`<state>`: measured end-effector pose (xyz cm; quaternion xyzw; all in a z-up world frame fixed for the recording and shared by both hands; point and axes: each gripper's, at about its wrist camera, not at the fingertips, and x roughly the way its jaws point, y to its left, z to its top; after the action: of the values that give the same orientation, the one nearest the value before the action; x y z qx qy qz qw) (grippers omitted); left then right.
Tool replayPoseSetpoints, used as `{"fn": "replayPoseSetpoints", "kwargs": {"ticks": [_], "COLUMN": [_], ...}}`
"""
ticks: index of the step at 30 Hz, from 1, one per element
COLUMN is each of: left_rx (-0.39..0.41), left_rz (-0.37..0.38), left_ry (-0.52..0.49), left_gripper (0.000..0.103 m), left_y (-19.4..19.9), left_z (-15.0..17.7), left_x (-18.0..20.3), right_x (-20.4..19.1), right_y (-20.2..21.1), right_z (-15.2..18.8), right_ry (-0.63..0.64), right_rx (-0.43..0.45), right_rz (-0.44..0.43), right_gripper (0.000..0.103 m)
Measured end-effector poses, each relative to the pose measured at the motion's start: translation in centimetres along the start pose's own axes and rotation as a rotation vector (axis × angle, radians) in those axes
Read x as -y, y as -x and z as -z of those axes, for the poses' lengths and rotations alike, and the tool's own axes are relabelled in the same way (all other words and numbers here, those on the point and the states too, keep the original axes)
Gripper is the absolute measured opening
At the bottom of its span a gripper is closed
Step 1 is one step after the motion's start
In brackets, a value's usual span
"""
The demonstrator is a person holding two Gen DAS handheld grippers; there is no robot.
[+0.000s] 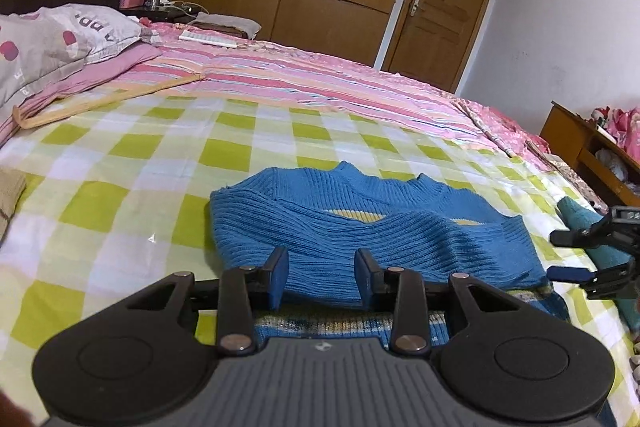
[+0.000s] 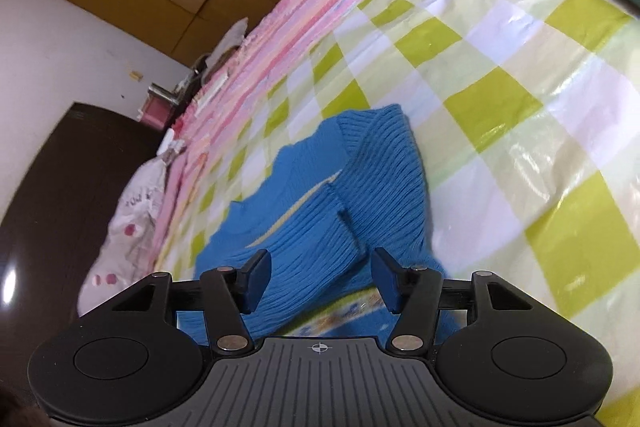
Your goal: Fold small clothes
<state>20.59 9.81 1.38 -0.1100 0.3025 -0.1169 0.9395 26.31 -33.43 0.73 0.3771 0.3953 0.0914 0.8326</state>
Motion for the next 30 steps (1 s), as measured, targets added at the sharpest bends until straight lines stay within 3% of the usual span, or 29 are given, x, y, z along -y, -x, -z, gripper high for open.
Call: {"fn": "replayPoseSetpoints", "kwargs": {"ticks": [2,12,14,16,19,21,24,30], "left_rx": [-0.002,-0.013,-0.021,-0.02,-0.014,-0.008,0.013,0.084], "left_rz": [0.001,0.006,0.003,0.0,-0.005,-0.008,-0.009,0.017], "left_ry": [-0.003,0.01,0.007,0.005,0.0,-0.004,-0.021,-0.027], "left_gripper": [0.04,0.04,0.04,0.04,0.04,0.04,0.04,0.041], "left_y": [-0.1,-0.1,-0.2,-0.3,-0.3,-0.2,0.0,0.5], "left_z": [0.0,0.2,0.3,0.3,0.0,-0.3,-1.1,-2.7], "left_x": [0.0,-0.2,-0.3,-0.3,-0.3,-0.3,-0.1,0.5], "right_x": [-0.5,-0.5,-0.5,-0.6,-1.2,-2.0,-3.9,-8.3], "right_y": [0.4,-3.6,-3.8,-4.0,-4.4,-4.5,-3.6,1.2], "right_z": [0.7,1.1,0.9,0.6,0.3,0.0,-0.9,-2.5], "right_ry": [0.012,0.015,0.008,0.002,0.025,0.055,0.104,0.233], "right_rx": [0.007,-0.005,0.005,0.007,-0.01,-0.011,0.017,0.162], "right_rz": [-0.026,0.023,0.021,0.014,0.024,0.034,-0.011,-0.144], "right_gripper": [0.056,0.056,0.049,0.031,0.015,0.008,0.008,0.007]}}
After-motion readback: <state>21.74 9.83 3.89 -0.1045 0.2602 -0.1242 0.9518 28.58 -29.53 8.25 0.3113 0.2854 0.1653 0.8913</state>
